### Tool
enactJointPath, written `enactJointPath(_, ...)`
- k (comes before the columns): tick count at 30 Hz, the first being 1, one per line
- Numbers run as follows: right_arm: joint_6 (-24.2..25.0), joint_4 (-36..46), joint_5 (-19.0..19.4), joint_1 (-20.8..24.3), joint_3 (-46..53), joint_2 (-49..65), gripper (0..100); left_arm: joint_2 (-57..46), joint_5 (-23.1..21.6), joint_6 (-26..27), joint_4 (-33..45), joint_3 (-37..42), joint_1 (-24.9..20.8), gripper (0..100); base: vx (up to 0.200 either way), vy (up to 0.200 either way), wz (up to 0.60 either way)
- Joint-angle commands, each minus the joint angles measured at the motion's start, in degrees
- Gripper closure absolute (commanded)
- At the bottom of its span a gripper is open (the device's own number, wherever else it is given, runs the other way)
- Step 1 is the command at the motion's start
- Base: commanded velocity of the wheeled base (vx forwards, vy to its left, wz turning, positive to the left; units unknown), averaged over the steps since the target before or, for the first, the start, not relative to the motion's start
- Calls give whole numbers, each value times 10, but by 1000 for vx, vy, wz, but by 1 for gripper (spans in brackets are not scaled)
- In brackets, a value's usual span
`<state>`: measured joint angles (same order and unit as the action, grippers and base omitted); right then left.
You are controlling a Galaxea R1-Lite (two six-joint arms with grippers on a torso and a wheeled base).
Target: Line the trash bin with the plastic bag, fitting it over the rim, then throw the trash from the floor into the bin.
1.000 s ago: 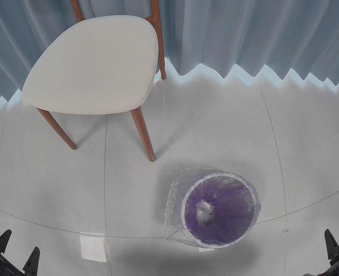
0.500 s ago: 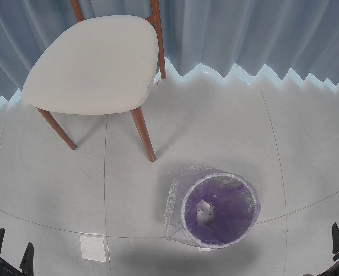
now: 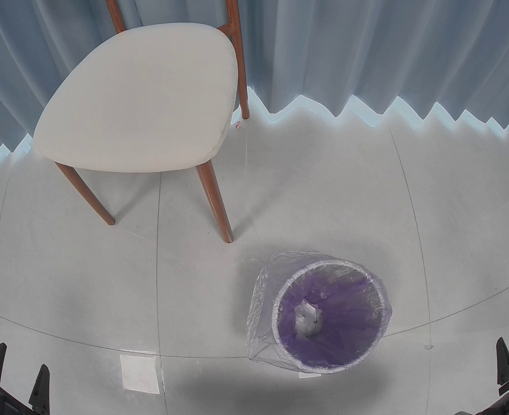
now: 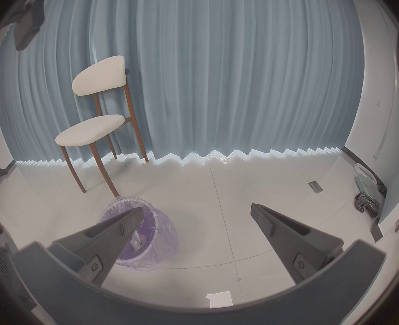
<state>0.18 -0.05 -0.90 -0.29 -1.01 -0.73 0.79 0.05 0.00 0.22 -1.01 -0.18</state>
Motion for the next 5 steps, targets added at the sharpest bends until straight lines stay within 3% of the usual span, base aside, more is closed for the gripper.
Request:
enactJointPath(1, -2, 0, 0, 0, 10, 7, 0, -8, 0, 0, 0, 10, 0, 0, 0, 0, 0)
enactJointPath(5, -3, 0, 0, 0, 10, 7, 0, -8, 0, 0, 0, 10, 0, 0, 0, 0, 0)
